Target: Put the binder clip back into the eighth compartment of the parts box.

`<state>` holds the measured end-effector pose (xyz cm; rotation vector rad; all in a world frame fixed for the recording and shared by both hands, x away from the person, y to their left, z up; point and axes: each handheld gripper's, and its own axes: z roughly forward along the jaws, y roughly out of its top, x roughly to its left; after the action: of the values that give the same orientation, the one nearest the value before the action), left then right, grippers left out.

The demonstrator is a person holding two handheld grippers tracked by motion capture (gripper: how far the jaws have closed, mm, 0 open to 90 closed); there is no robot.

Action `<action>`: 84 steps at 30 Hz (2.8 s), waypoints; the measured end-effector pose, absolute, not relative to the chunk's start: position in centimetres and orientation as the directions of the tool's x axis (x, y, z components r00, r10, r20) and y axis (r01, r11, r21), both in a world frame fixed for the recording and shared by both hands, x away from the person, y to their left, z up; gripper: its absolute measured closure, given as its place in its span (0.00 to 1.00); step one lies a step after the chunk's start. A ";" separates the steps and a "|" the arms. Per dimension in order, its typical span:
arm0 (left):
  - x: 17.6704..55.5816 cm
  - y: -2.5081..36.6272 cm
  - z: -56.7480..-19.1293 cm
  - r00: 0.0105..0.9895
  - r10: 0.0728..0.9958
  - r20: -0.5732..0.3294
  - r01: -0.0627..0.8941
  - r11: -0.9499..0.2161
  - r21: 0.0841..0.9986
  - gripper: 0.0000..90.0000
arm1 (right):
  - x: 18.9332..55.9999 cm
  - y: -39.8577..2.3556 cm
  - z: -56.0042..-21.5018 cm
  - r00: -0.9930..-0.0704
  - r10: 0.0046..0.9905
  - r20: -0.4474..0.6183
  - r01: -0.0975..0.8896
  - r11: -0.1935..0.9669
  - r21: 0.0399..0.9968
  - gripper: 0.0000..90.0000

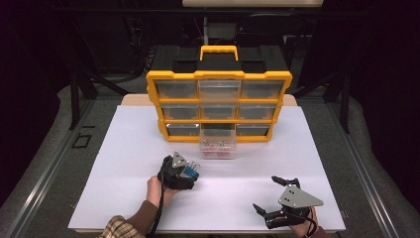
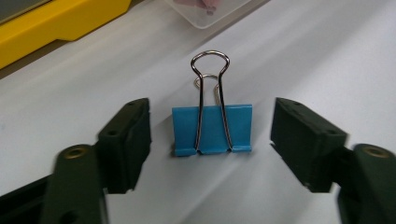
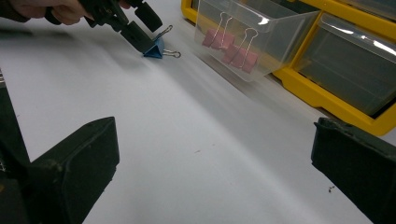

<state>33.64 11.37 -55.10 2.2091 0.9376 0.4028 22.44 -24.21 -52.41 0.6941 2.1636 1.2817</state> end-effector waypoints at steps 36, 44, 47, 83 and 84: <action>33.7 12.0 -55.5 0.695 0.718 -0.025 0.520 -0.479 0.707 0.55 | 22.4 -24.3 -52.4 -0.730 0.661 -0.172 0.163 0.414 0.896 0.01; 33.7 12.4 -54.9 0.693 0.721 -0.034 0.521 -0.467 0.714 0.55 | 22.4 -24.3 -52.4 -0.729 0.662 -0.174 0.161 0.413 0.896 0.01; 33.8 12.6 -54.7 0.689 0.725 -0.031 0.518 -0.461 0.721 0.55 | 22.4 -24.3 -52.4 -0.729 0.662 -0.173 0.162 0.413 0.896 0.01; 34.6 13.3 -48.6 0.672 0.740 -0.018 0.429 -0.369 0.824 0.55 | 22.4 -24.2 -52.4 -0.727 0.665 -0.174 0.162 0.411 0.897 0.01; 34.6 13.3 -48.4 0.672 0.740 -0.019 0.425 -0.364 0.829 0.55 | 22.4 -24.2 -52.4 -0.727 0.664 -0.175 0.161 0.413 0.896 0.01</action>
<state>34.57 13.27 -48.38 2.0076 0.9009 0.4538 22.43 -24.25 -52.41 0.6990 2.1568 1.2870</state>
